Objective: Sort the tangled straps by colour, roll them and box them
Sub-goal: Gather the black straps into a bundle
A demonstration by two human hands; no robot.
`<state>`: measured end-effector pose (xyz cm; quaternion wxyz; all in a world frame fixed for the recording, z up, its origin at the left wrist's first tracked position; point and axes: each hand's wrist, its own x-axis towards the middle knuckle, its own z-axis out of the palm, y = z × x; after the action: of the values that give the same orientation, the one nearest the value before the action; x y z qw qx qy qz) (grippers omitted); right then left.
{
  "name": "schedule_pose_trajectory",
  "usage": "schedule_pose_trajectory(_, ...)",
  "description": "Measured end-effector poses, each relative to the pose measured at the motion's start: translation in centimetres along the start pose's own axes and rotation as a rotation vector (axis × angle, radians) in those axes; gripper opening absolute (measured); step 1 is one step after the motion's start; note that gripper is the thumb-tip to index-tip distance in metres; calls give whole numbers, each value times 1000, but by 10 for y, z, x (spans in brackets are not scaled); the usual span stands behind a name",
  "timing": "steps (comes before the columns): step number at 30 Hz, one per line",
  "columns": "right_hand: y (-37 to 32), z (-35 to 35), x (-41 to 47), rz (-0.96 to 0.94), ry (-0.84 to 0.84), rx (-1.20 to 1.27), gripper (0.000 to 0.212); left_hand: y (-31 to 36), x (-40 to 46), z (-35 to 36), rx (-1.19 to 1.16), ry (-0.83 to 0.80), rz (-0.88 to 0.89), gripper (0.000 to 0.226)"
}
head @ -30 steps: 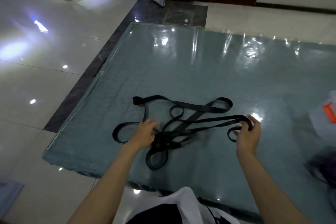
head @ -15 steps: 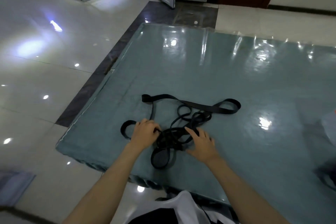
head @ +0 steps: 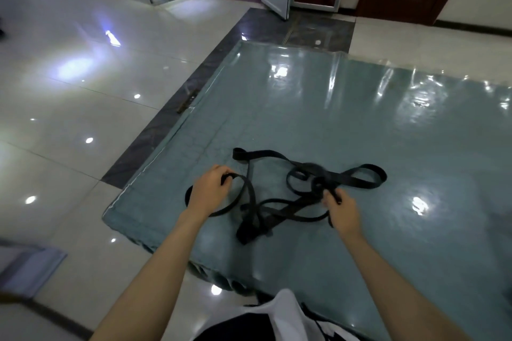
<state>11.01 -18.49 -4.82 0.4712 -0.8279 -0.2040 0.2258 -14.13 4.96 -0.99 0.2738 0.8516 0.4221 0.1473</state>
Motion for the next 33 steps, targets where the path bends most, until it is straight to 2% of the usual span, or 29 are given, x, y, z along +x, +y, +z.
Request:
schedule_pose_trajectory(3, -13, -17, 22, 20, 131, 218, 27, -5, 11, -3, -27, 62, -33, 14)
schedule_pose_trajectory(7, -24, -32, 40, -43, 272, 221, 34, -5, 21, 0, 47, 191, -27, 17)
schedule_pose_trajectory(10, -17, -36, 39, -93, 150, 93, 34, -2, 24, 7, 72, 234, -63, 20)
schedule_pose_trajectory(14, 1, -26, 26, -184, -85, -192, 26, -2, 23, 20, -110, 129, -152, 23)
schedule_pose_trajectory(19, 20, -2, 15, -213, -275, -395, 12, 16, 22, 39, -418, -139, -348, 17)
schedule_pose_trajectory(22, 27, 8, 12, -251, -354, -440, 12, 35, 19, 43, -781, -252, -481, 16)
schedule_pose_trajectory(27, 33, 26, 7, -261, -546, -513, 29, 54, 24, 31, -1193, -182, -411, 49)
schedule_pose_trajectory(33, 39, 43, -7, -214, -662, -588, 50, 71, 33, 9, -1659, 29, -404, 35)
